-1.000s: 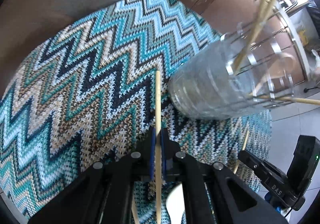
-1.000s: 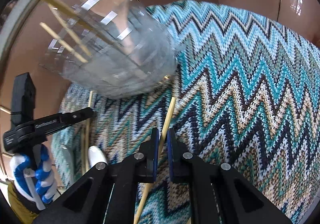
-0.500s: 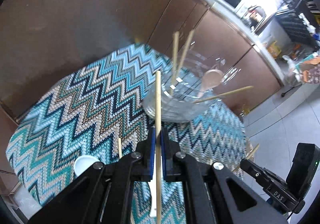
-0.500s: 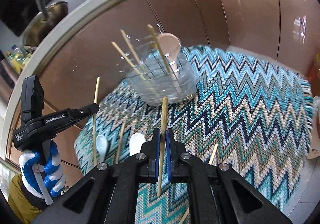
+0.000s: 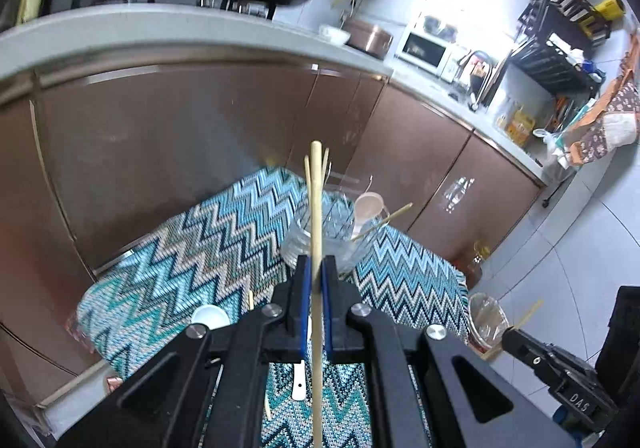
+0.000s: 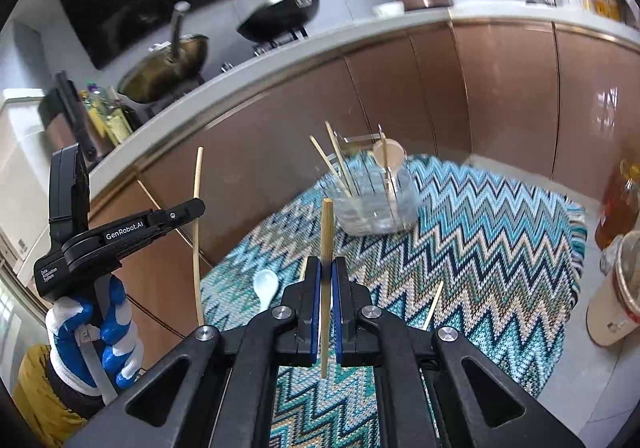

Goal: Organize utensils
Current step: 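Lift both held chopsticks and carry them toward the wire holder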

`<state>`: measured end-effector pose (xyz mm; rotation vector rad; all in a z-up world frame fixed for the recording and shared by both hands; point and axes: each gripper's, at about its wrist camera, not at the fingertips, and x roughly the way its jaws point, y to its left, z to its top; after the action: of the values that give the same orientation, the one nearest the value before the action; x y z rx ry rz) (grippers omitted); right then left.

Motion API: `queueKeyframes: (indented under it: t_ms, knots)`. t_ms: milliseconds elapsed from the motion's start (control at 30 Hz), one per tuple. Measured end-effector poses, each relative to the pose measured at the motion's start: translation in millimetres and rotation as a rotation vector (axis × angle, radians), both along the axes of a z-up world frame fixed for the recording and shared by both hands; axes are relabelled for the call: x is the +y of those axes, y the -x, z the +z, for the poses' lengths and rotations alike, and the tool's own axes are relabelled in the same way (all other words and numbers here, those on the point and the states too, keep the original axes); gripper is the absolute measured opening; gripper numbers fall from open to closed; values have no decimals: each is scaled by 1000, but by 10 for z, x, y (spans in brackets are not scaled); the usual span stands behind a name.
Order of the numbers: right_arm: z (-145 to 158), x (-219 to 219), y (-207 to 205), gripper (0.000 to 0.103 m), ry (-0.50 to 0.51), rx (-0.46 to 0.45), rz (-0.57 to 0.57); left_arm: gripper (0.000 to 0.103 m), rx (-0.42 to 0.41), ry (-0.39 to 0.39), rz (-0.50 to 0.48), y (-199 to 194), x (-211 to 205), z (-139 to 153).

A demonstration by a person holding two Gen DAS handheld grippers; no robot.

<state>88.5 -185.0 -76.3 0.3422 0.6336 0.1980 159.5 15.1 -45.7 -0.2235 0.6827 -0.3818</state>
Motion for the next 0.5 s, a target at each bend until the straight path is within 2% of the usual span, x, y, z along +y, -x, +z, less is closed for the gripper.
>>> queueKeyframes:
  t_ms: [233,500]
  knots:
    - [357,117,174,5,39,-92,3,5,-81,8,29,186,107,332]
    - [727,178,138,5,92,-184,13,5,-176,83,47,96,237,631]
